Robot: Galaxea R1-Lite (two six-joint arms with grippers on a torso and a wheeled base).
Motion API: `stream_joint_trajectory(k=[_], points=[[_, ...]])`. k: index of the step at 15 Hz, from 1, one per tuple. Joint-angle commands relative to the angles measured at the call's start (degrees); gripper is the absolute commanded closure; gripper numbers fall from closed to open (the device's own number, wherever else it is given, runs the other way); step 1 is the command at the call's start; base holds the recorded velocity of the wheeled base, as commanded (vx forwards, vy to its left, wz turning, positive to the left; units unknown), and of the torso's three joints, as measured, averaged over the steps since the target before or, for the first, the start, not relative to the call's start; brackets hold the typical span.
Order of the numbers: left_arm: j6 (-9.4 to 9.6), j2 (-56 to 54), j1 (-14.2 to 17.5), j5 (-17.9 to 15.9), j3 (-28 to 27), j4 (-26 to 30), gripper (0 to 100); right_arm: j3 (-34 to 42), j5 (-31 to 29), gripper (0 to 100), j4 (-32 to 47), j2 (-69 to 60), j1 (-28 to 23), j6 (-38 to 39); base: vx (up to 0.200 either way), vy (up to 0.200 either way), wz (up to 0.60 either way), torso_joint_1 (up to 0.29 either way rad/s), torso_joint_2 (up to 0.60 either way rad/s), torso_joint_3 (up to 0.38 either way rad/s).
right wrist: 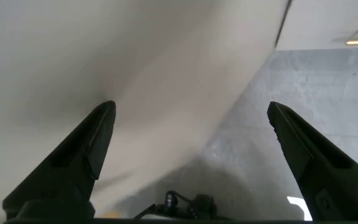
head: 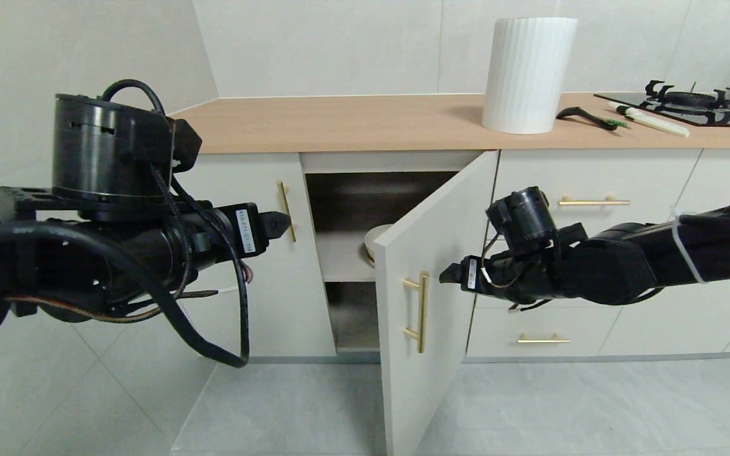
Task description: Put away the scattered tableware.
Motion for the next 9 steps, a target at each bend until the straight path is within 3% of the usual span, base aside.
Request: stream_joint_trajectory(k=[1,6,9], points=[[-0.01,0.06,-0.02,0.01,0.02,-0.04,0,-1.19,-0.08,0,-0.11,3.29,-0.13,0.14,0.0,0.0,0.0,0.0,0.0,0.0],[1.04,-1.34,0.6,0.45,0.02,0.31,0,-2.16,-0.26,0,-1.51,5.05,-0.04,0.58,0.0,0.0,0.0,0.0,0.0,0.0],[1.57,-1.52,1.83,0.54,-0.07,0.13,0,-2.33,-0.34,0,-3.01,6.19,-0.04,1.37,0.2,0.0,0.0,0.004,0.0,0.001]])
